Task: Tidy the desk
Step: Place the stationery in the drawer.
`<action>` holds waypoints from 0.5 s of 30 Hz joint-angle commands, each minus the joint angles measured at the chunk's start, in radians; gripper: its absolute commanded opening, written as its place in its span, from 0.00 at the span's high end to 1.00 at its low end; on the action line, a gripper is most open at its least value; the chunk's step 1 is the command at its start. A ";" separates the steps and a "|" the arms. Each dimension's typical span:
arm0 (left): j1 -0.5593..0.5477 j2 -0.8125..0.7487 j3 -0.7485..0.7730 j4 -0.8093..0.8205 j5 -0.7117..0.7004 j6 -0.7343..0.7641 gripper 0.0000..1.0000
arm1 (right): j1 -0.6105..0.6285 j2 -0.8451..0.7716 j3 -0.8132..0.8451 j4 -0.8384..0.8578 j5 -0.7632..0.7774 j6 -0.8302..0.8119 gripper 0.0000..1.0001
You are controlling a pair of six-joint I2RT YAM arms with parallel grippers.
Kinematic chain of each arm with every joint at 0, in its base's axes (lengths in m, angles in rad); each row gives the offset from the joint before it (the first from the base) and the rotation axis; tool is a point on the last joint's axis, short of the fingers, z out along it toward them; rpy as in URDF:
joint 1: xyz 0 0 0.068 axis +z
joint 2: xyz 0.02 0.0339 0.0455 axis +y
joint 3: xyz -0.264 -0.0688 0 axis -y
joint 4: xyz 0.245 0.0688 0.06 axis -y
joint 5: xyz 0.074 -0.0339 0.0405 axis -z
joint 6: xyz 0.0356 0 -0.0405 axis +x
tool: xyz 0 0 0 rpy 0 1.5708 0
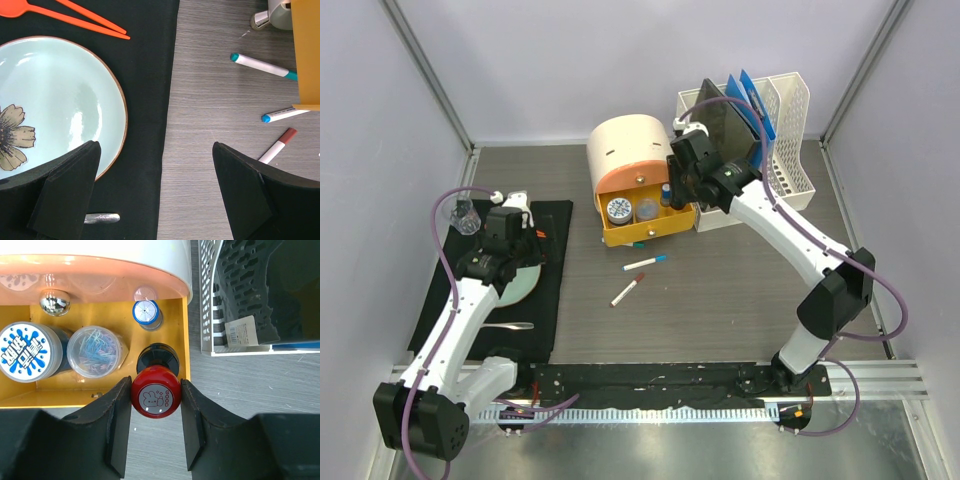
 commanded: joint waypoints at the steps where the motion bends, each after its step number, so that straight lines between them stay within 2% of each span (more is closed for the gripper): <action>1: 0.005 -0.007 0.041 0.011 0.009 0.001 0.00 | 0.006 0.016 0.052 0.044 0.010 -0.013 0.99; 15: 0.006 -0.004 0.043 0.008 0.009 0.003 0.00 | 0.009 0.111 0.086 0.027 0.018 -0.023 0.98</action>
